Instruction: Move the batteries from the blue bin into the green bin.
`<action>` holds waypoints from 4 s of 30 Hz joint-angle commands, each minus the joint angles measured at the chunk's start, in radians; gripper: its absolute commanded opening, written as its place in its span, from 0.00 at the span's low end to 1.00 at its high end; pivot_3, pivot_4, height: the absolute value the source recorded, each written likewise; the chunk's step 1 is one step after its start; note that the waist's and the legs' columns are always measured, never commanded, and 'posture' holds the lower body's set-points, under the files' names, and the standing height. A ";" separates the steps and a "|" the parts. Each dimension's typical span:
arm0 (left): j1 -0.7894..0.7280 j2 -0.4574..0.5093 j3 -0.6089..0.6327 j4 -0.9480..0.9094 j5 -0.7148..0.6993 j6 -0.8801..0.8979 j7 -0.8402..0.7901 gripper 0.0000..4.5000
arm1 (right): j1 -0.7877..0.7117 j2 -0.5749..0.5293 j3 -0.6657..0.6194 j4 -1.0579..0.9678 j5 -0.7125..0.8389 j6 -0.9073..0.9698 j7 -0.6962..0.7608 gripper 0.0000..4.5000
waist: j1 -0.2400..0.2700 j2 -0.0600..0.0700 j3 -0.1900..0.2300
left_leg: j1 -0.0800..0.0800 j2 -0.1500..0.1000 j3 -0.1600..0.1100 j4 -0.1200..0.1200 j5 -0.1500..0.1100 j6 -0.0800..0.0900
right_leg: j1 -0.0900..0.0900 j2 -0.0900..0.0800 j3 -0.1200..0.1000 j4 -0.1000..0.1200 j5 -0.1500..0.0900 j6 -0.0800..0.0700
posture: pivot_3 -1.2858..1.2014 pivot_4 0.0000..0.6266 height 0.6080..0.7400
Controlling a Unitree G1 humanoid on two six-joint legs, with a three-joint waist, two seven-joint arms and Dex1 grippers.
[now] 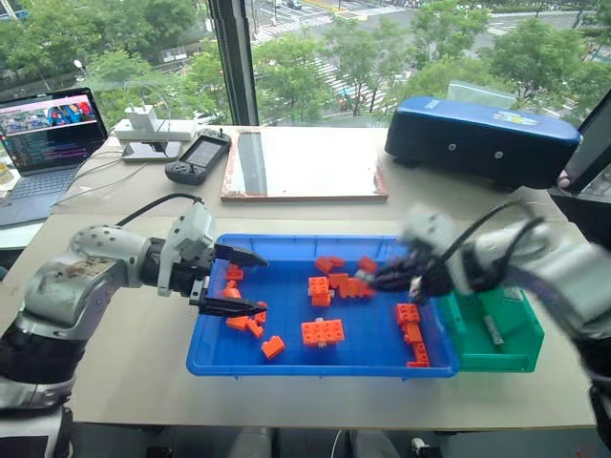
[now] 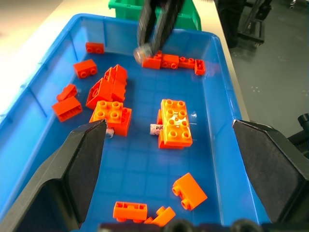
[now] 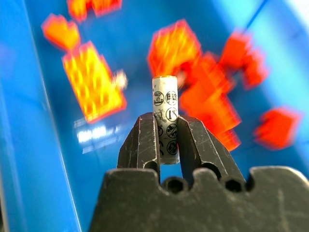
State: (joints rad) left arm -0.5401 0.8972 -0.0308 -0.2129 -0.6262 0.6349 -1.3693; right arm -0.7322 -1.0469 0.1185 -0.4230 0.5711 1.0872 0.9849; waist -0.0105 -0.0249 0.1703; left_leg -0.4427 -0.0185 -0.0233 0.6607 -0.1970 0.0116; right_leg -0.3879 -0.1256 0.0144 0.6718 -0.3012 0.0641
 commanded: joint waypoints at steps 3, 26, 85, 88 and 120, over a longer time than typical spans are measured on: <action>-0.051 -0.028 -0.002 0.025 -0.012 -0.013 -0.021 1.00 | 0.042 -0.212 -0.147 0.087 -0.051 -0.013 0.035 0.05 | 0.001 0.000 0.000 | 0.000 0.000 0.000 0.000 0.000 0.000 | 0.000 0.000 0.000 -0.001 0.000 0.000 | 0.52 0.24 0.94; -0.097 -0.057 -0.016 0.079 0.037 -0.025 -0.043 1.00 | 0.337 -0.255 -0.266 0.087 -0.101 -0.032 -0.057 0.71 | -0.012 0.000 0.000 | 0.001 0.000 0.002 0.000 0.000 0.000 | 0.000 0.000 0.002 0.001 0.000 0.000 | 0.52 0.24 0.94; 0.096 0.109 0.091 -0.062 0.031 -0.001 0.045 1.00 | -0.043 0.317 0.439 0.044 -0.338 -0.183 0.151 0.30 | -0.013 0.000 0.001 | 0.001 0.000 0.000 0.000 0.000 -0.001 | -0.002 0.000 0.000 0.006 0.000 0.000 | 0.52 0.24 0.94; 0.091 0.104 0.086 -0.055 0.035 -0.006 0.044 1.00 | -0.074 0.315 0.337 0.033 -0.273 -0.128 0.155 0.30 | -0.013 0.000 0.001 | 0.001 0.000 0.000 0.000 0.000 -0.001 | -0.002 0.000 0.000 0.006 0.000 0.000 | 0.52 0.24 0.94; 0.078 0.096 0.070 -0.054 0.031 -0.008 0.031 1.00 | 0.024 0.231 0.319 0.004 -0.279 -0.211 0.186 0.99 | -0.025 0.000 0.001 | 0.001 0.000 -0.001 0.000 0.000 -0.001 | -0.002 0.001 0.000 0.006 0.000 0.000 | 0.52 0.24 0.94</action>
State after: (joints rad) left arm -0.4557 0.9774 0.0194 -0.2485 -0.5870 0.6328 -1.3301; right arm -0.7088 -0.8262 0.4171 -0.3847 0.2919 0.8780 1.1744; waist -0.0360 -0.0248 0.1710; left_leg -0.4413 -0.0182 -0.0239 0.6609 -0.1967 0.0109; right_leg -0.3897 -0.1249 0.0144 0.6780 -0.3014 0.0638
